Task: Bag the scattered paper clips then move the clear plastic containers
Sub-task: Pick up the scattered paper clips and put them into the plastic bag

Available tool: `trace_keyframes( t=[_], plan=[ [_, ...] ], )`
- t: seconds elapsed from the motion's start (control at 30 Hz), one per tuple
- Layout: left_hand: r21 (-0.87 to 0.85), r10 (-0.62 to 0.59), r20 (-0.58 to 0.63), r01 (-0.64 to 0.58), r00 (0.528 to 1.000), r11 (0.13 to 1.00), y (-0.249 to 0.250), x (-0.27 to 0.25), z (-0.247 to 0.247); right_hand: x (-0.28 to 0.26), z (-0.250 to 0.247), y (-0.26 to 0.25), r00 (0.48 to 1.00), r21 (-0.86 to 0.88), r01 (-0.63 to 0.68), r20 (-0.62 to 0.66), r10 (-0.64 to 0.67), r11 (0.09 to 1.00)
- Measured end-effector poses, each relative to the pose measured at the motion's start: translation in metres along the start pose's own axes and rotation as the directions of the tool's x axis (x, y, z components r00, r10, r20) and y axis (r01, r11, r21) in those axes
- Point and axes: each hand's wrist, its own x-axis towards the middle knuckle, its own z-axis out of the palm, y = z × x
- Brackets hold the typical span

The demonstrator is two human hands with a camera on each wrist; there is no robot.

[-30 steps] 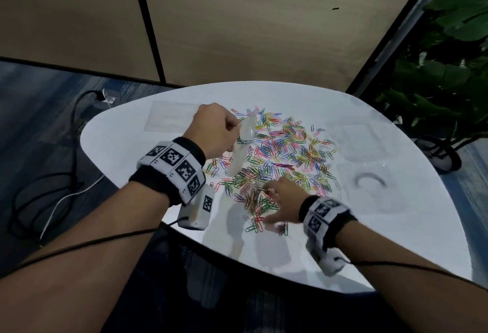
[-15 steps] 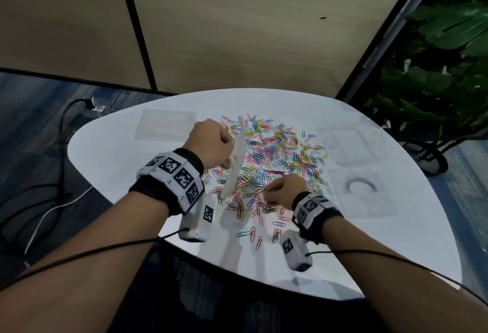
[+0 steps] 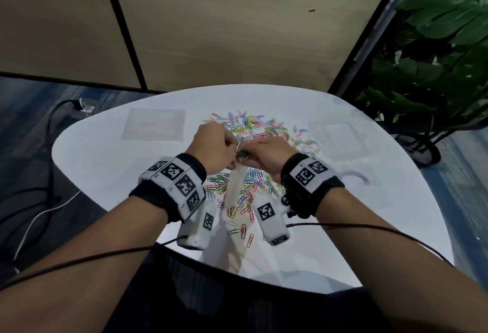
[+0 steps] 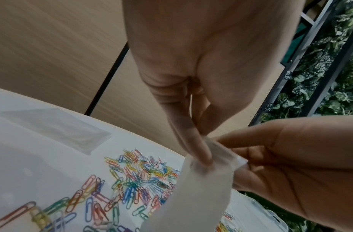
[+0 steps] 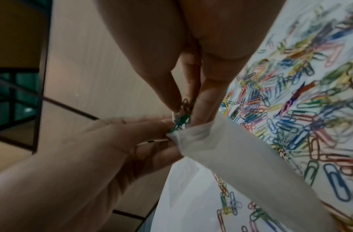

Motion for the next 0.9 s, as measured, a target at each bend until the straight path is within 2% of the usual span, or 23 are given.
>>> trace_keyframes(
  t=[0.17,0.2,0.3,0.37,0.43,0.53,0.63,0.67,0.77,0.83,0.9],
  plan=[
    [-0.006,0.016,0.0,-0.016,1.0,1.0,0.002,0.001,-0.002,0.001,0.01,0.002,1.0,-0.299,0.018,-0.009,-0.022,0.954],
    [-0.009,0.024,0.004,-0.024,1.0,1.0,0.003,0.0,-0.003,-0.002,0.011,0.0,0.997,-0.403,0.06,-0.017,-0.073,0.913],
    [0.001,0.038,0.012,-0.038,0.999,0.999,0.002,0.0,-0.004,-0.008,0.015,-0.001,0.964,-0.693,0.176,-0.023,-0.265,0.699],
    [0.028,0.053,0.014,-0.054,0.998,0.998,0.001,-0.001,-0.004,-0.008,0.016,0.002,0.933,-0.771,0.242,0.017,-0.36,0.589],
    [0.074,0.079,0.009,-0.08,0.997,0.994,-0.002,-0.001,-0.004,-0.008,0.018,0.003,0.929,-0.797,0.283,0.09,-0.36,0.533],
    [0.096,0.078,-0.009,-0.077,0.997,0.992,-0.004,0.0,-0.007,-0.007,0.018,0.004,0.939,-0.784,0.321,0.188,-0.289,0.531],
    [0.103,0.078,-0.027,-0.075,0.997,0.992,-0.006,0.0,-0.008,-0.011,0.017,0.004,0.906,-0.763,0.386,0.208,-0.368,0.519],
    [0.126,0.086,-0.031,-0.081,0.996,0.989,-0.007,-0.001,-0.009,-0.012,0.016,0.004,0.892,-0.726,0.415,0.205,-0.403,0.549],
    [0.194,0.1,-0.065,-0.085,0.993,0.977,-0.013,-0.001,-0.018,-0.021,0.004,0.007,0.891,-0.44,0.443,0.118,-0.439,0.781],
    [0.206,0.093,-0.099,-0.071,0.991,0.976,-0.017,-0.001,-0.027,-0.026,-0.018,0.02,0.931,-0.366,0.359,0.074,-0.358,0.859],
    [0.193,0.086,-0.115,-0.063,0.99,0.979,-0.02,-0.004,-0.036,-0.028,-0.043,0.047,0.988,-0.509,0.155,0.065,-0.141,0.847]
  ],
)
